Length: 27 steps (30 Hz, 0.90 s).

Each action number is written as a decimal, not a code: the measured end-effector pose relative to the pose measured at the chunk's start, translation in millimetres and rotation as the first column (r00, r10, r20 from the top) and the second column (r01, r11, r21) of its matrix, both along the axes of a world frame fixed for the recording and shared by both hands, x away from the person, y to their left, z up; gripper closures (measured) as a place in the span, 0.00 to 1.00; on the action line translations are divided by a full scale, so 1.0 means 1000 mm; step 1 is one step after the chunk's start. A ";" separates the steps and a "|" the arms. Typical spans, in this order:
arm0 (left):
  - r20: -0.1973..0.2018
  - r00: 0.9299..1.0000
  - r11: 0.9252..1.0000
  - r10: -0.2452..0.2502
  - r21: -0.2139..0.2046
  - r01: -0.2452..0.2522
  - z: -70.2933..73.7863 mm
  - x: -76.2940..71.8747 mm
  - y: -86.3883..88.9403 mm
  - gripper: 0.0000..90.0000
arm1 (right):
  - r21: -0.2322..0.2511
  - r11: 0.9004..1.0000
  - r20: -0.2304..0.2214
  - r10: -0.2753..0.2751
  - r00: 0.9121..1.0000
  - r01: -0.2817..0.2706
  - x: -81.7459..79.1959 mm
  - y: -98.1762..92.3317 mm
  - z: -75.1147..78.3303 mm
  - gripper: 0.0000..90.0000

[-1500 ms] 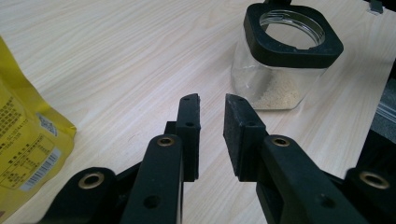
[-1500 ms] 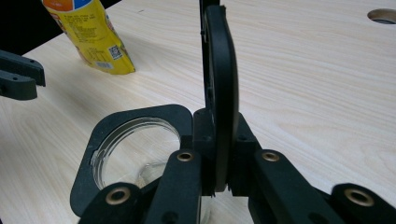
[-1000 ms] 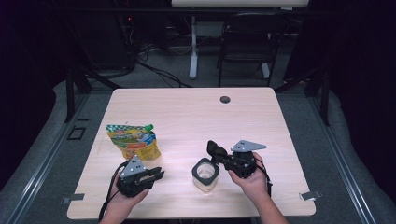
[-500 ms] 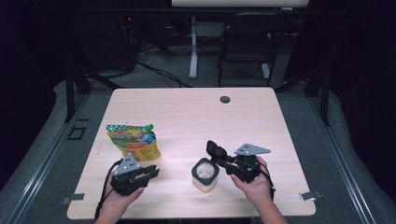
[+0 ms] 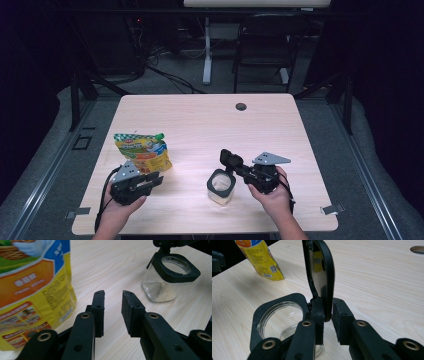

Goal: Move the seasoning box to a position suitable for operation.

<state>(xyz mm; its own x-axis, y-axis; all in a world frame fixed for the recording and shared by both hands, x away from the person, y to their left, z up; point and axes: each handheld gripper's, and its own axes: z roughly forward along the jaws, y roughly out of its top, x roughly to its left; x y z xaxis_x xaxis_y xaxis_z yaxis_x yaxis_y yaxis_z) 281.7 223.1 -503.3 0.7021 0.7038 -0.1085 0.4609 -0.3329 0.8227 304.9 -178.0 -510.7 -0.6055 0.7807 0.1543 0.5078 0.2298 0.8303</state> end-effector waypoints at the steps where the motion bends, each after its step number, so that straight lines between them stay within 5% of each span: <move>1: 0.001 1.000 1.000 0.006 -0.003 -0.006 0.001 0.000 0.003 0.80 | 0.001 1.000 0.000 0.003 1.000 -0.003 0.000 -0.001 0.000 0.85; 19: -0.011 0.996 0.995 0.086 -0.057 -0.087 0.022 0.011 0.064 0.74 | 0.006 1.000 0.010 -0.007 1.000 0.007 -0.006 -0.006 -0.003 0.73; 27: 0.007 0.987 0.985 0.158 -0.069 -0.157 0.029 0.012 0.090 0.71 | 0.015 1.000 0.010 -0.021 1.000 0.021 -0.012 -0.012 -0.004 0.71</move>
<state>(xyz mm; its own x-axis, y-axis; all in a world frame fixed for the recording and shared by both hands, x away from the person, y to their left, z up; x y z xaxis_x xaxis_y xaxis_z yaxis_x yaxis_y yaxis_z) 293.4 313.5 -473.9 0.5849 0.7968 -0.1516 0.4927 -0.2006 0.8467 293.4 -190.0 -514.3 -0.5905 0.7910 0.1602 0.5041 0.2065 0.8386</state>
